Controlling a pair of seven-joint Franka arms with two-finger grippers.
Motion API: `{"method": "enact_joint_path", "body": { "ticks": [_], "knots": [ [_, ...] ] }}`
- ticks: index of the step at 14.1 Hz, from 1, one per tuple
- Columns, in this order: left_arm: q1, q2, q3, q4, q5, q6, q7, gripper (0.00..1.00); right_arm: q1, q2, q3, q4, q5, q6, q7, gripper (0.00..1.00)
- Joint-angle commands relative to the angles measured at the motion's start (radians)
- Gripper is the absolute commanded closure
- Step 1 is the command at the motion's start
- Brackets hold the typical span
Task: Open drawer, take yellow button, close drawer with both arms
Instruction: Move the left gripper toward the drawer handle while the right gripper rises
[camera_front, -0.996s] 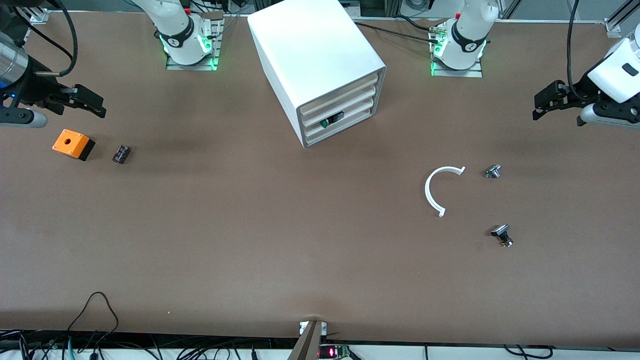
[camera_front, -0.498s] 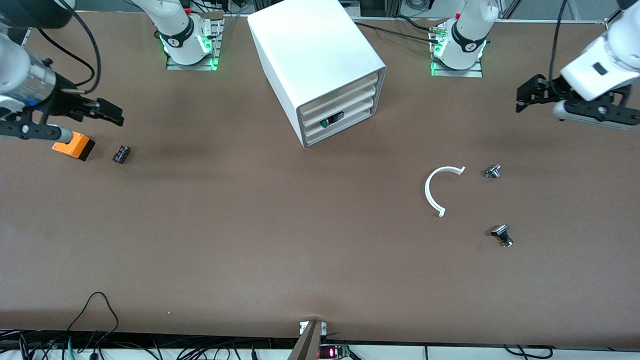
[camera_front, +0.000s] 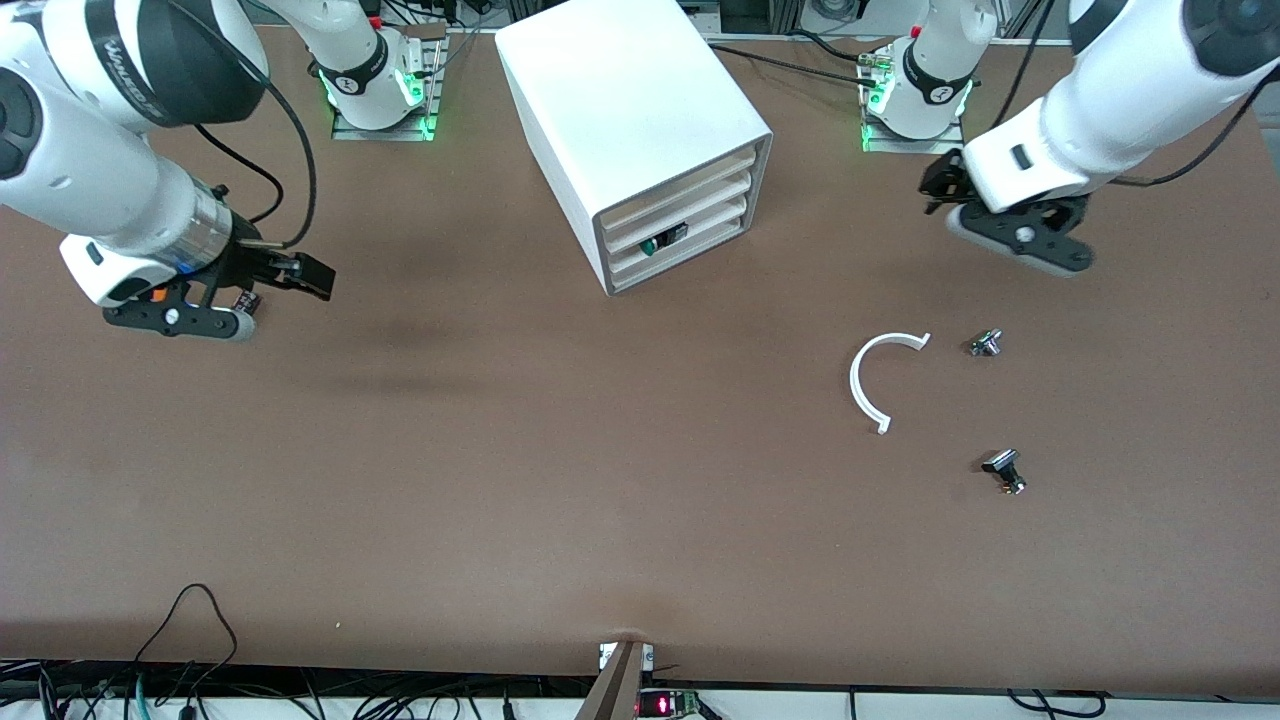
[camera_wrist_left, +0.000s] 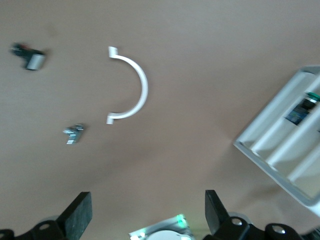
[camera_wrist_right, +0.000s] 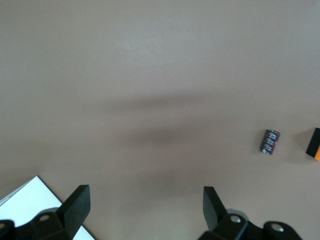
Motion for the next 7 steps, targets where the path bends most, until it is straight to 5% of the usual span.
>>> {"method": "enact_joint_path", "body": {
  "ticks": [1,7],
  "knots": [
    [0.004,0.063,-0.006,0.043,-0.125,-0.047,0.059,0.01,0.013,0.048,-0.004,0.039,0.002,0.006,0.019,0.00],
    [0.019,0.184,-0.006,0.026,-0.427,-0.041,0.148,0.01,0.056,0.087,-0.004,0.056,0.002,0.034,0.165,0.00]
  ]
}}
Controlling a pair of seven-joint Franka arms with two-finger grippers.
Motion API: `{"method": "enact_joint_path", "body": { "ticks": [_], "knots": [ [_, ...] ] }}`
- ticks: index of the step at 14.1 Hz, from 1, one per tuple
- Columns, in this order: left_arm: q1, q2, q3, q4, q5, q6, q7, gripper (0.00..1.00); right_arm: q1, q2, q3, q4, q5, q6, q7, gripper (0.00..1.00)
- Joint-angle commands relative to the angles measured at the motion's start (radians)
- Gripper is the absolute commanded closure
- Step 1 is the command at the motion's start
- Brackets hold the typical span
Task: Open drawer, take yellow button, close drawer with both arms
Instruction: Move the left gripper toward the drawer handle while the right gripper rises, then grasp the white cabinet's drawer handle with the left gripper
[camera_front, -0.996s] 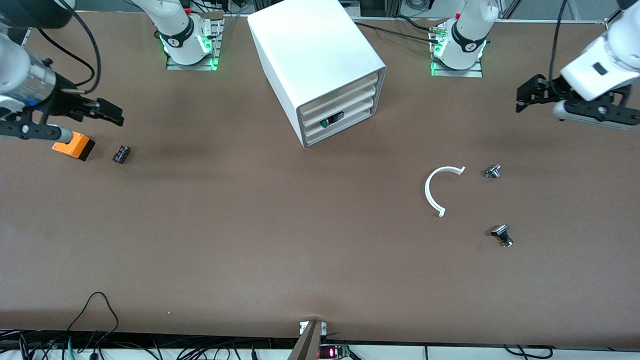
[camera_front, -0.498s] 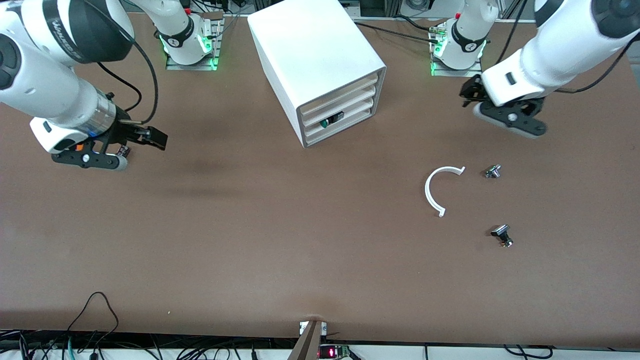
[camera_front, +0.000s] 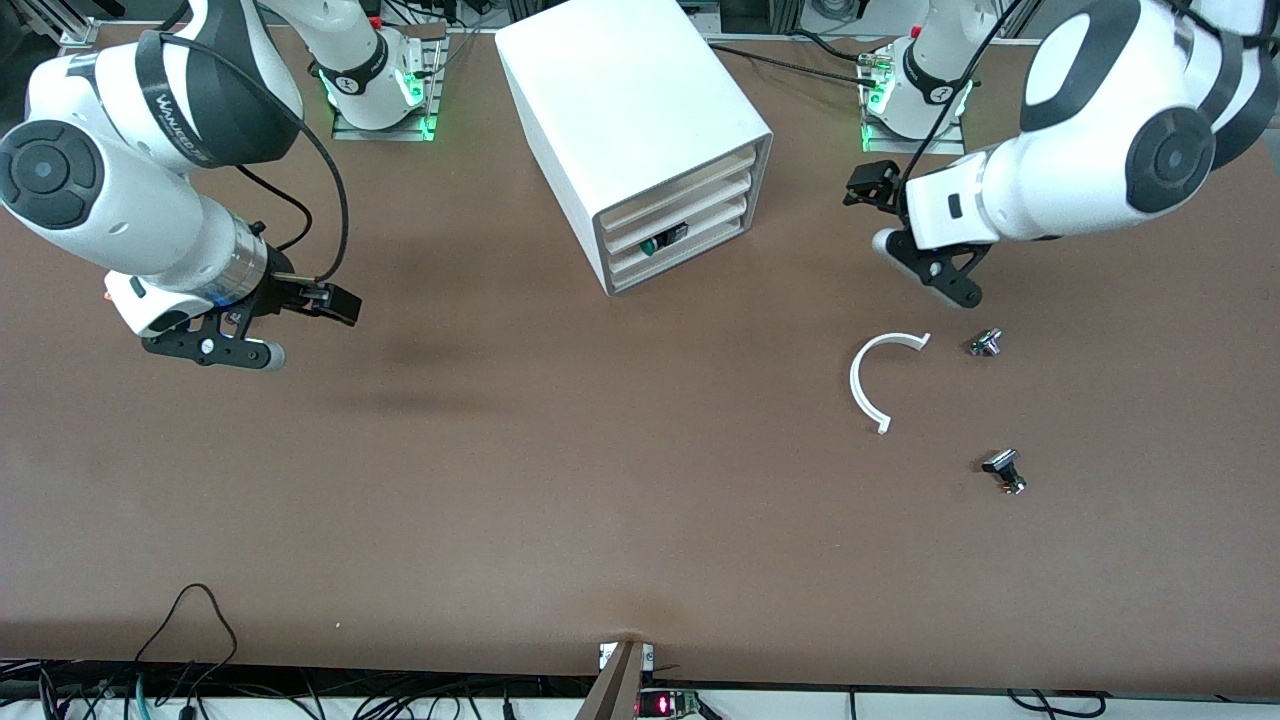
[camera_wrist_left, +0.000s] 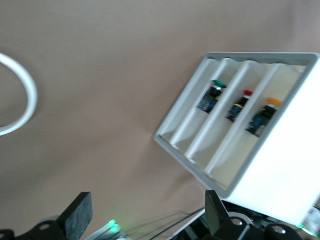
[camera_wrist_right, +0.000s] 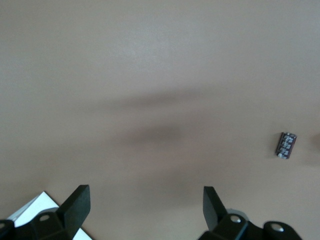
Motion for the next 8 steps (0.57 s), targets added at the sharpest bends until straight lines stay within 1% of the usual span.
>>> {"method": "enact_joint_path", "body": {
  "ticks": [1,2,4,6,8],
  "knots": [
    [0.015,0.064,0.002,0.007,-0.166,-0.015,0.051,0.01,0.038,0.033,-0.004,0.045,0.002,-0.005,0.105,0.00],
    [0.015,0.078,0.002,0.000,-0.214,-0.001,0.068,0.01,0.047,0.037,-0.004,0.049,0.002,-0.005,0.142,0.00],
    [0.011,0.082,0.001,-0.039,-0.251,0.045,0.088,0.04,0.062,0.048,-0.004,0.051,0.002,-0.004,0.176,0.00],
    [0.004,0.082,0.001,-0.132,-0.325,0.112,0.154,0.04,0.063,0.053,-0.004,0.051,0.011,0.012,0.190,0.00],
    [0.003,0.079,-0.004,-0.233,-0.430,0.190,0.252,0.06,0.058,0.054,-0.007,0.050,0.041,0.029,0.189,0.00]
  ]
}}
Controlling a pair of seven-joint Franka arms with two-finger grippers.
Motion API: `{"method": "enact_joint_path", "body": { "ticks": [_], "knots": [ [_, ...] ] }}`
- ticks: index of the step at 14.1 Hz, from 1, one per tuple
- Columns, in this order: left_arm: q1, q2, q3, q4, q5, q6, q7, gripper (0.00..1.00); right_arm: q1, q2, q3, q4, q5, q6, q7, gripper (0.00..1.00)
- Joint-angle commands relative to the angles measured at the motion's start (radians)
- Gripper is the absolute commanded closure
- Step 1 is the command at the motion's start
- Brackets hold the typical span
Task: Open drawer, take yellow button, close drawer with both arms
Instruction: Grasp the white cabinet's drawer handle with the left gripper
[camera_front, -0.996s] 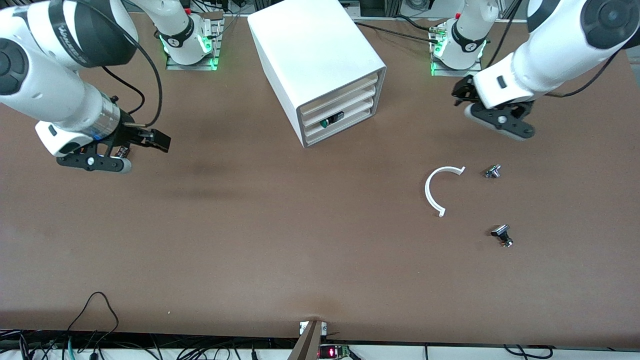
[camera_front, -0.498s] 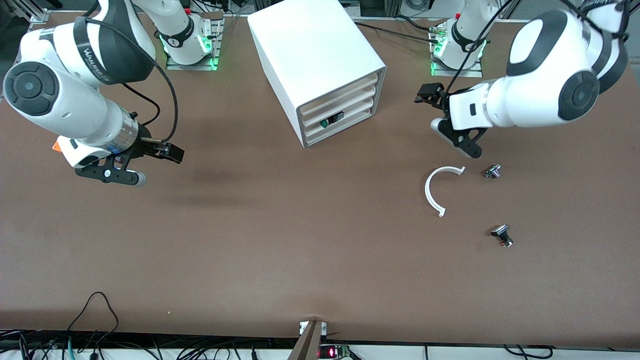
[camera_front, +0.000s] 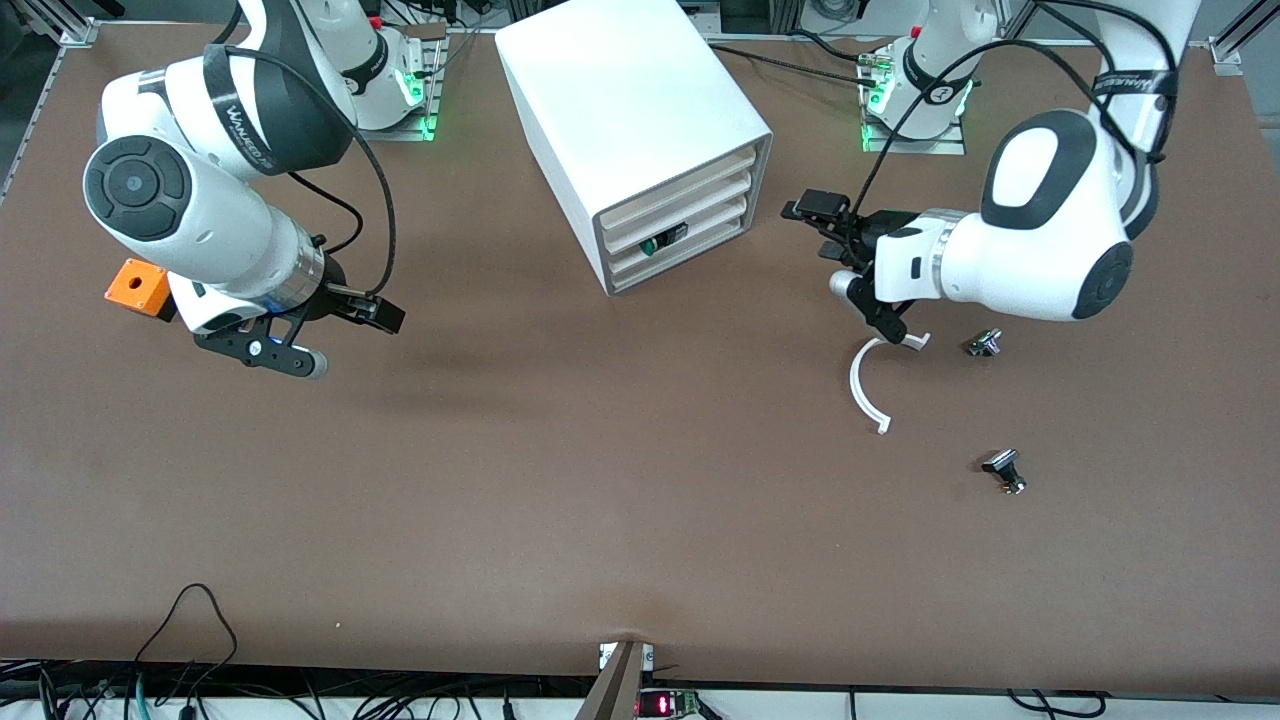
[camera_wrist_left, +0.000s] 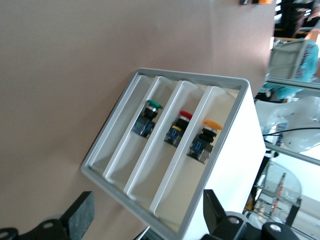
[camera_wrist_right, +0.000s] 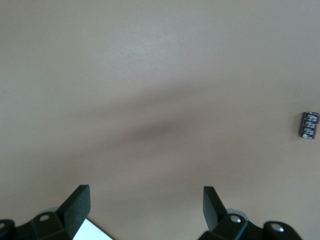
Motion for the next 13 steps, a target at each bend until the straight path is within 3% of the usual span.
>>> {"method": "enact_joint_path", "body": {
  "ticks": [1,5,9,13],
  "knots": [
    [0.002,-0.020,-0.015,-0.140,-0.130,0.083,0.146,0.10,0.000,0.013,-0.006,0.024,0.025,0.010,0.015,0.00],
    [0.000,-0.025,-0.055,-0.235,-0.227,0.112,0.196,0.13,-0.013,0.029,-0.009,0.021,0.027,-0.004,0.016,0.00],
    [0.000,-0.012,-0.098,-0.271,-0.259,0.121,0.264,0.28,-0.009,0.038,-0.009,0.022,0.027,-0.004,0.081,0.01],
    [0.002,-0.017,-0.118,-0.340,-0.305,0.152,0.347,0.29,0.000,0.046,-0.009,0.021,0.028,-0.021,0.081,0.01]
  ]
}}
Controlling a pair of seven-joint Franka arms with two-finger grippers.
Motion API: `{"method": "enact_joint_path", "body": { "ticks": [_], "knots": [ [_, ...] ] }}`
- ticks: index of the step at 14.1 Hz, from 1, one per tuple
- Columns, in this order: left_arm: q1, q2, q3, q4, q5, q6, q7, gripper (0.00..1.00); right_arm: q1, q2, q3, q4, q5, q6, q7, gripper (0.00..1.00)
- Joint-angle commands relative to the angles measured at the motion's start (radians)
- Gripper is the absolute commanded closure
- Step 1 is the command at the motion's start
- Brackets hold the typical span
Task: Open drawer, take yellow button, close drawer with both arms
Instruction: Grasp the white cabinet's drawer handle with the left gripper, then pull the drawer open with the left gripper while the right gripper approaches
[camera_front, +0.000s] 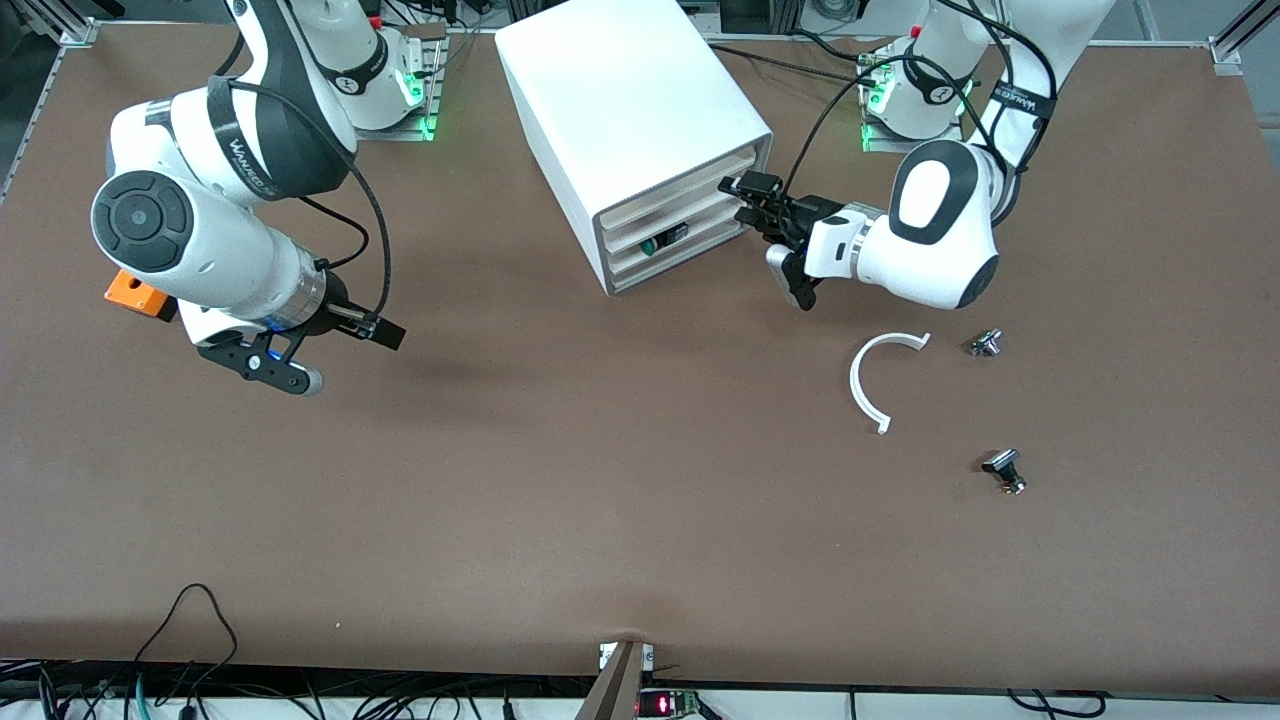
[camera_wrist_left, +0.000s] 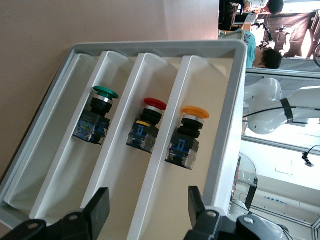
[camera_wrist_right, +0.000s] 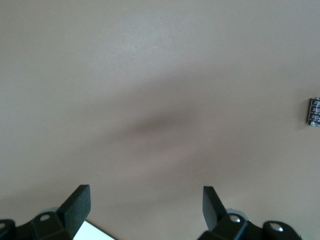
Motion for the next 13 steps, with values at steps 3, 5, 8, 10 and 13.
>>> {"method": "enact_joint_path", "body": {
  "ticks": [3,5,8,10,13],
  "knots": [
    [0.006,-0.018,-0.008,-0.081,-0.061,0.039,0.120,0.30,0.003,0.015,0.002,0.022,0.013,-0.023,0.018,0.01],
    [0.003,-0.016,-0.010,-0.092,-0.082,0.040,0.127,0.31,0.000,0.019,0.002,0.022,0.010,-0.026,0.013,0.01],
    [-0.006,-0.016,-0.045,-0.117,-0.124,0.083,0.138,0.32,0.003,0.030,0.002,0.026,0.010,-0.053,0.016,0.01],
    [-0.008,-0.015,-0.068,-0.123,-0.147,0.099,0.138,0.33,0.003,0.030,0.002,0.026,0.011,-0.055,0.044,0.01],
    [-0.008,-0.013,-0.083,-0.123,-0.148,0.099,0.140,0.53,0.011,0.042,0.007,0.054,0.014,-0.056,0.120,0.01]
  ]
}}
